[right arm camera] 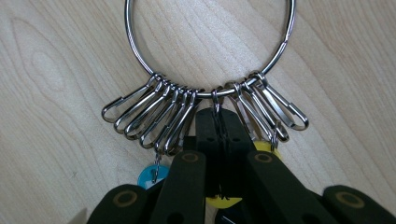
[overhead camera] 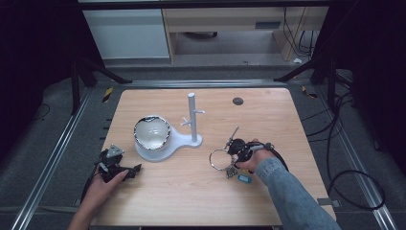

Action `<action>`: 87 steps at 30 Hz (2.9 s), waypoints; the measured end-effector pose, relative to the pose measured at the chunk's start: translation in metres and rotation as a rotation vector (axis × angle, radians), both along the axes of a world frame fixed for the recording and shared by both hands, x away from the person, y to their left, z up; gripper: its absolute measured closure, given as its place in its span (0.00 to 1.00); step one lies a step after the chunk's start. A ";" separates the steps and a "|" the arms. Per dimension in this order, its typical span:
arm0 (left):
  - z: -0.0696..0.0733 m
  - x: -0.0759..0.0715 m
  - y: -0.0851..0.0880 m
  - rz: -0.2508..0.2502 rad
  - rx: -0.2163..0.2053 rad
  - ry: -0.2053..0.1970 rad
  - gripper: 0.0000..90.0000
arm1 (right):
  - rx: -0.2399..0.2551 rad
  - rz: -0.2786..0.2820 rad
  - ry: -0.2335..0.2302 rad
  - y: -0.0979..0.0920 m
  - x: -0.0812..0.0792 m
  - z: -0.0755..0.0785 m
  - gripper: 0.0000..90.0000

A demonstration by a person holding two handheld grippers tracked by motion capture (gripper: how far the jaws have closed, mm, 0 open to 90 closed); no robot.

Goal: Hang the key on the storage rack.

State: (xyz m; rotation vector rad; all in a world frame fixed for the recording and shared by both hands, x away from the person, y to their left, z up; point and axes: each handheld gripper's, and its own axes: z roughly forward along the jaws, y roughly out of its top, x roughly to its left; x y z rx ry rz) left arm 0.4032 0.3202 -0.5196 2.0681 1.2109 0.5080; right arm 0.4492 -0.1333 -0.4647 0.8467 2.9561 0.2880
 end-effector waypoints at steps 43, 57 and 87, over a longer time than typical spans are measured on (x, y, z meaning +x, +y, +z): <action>0.000 0.000 0.000 -0.001 0.001 0.000 0.00 | 0.062 0.016 -0.064 -0.028 0.035 0.131 0.99; 0.000 0.000 0.000 0.000 -0.001 -0.002 0.00 | 0.058 -0.003 -0.087 -0.031 0.045 0.158 0.99; 0.000 0.000 0.000 0.000 0.001 -0.001 0.00 | 0.037 0.017 -0.128 -0.017 0.056 0.200 0.99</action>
